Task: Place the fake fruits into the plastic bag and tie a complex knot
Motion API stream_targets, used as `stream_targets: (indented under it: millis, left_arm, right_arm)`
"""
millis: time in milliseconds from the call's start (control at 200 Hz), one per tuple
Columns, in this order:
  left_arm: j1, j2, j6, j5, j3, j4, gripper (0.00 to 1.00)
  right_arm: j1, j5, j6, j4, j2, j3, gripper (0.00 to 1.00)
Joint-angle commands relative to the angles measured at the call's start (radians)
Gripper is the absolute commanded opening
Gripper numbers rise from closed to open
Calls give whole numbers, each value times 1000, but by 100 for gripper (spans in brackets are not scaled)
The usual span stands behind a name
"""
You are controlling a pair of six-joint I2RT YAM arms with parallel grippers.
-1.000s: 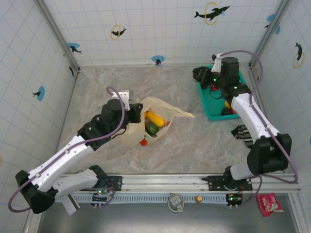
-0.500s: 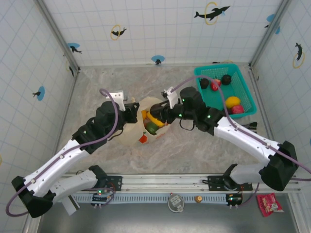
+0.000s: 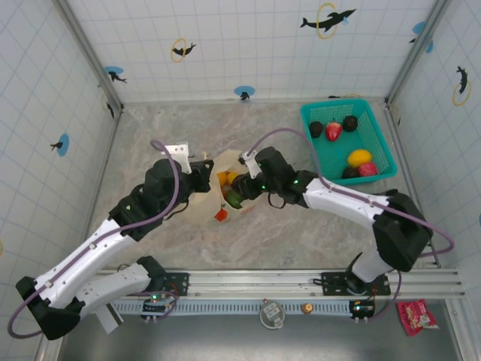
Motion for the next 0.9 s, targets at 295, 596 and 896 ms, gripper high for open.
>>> stream_targets:
  millis: [295,596,896]
  left_arm:
    - [3,-49,1,-56,11,-37,0]
    - [3,-35,-9,-51,1,-22,0]
    - [3,-25,-38,-26,-27,-17,0]
  right_arm:
    - [8,-17,53,103,13,45,76]
    - [-6,-137,20,87,-216,-13,52]
    - [-103,-160,41,97,-490,-101,67]
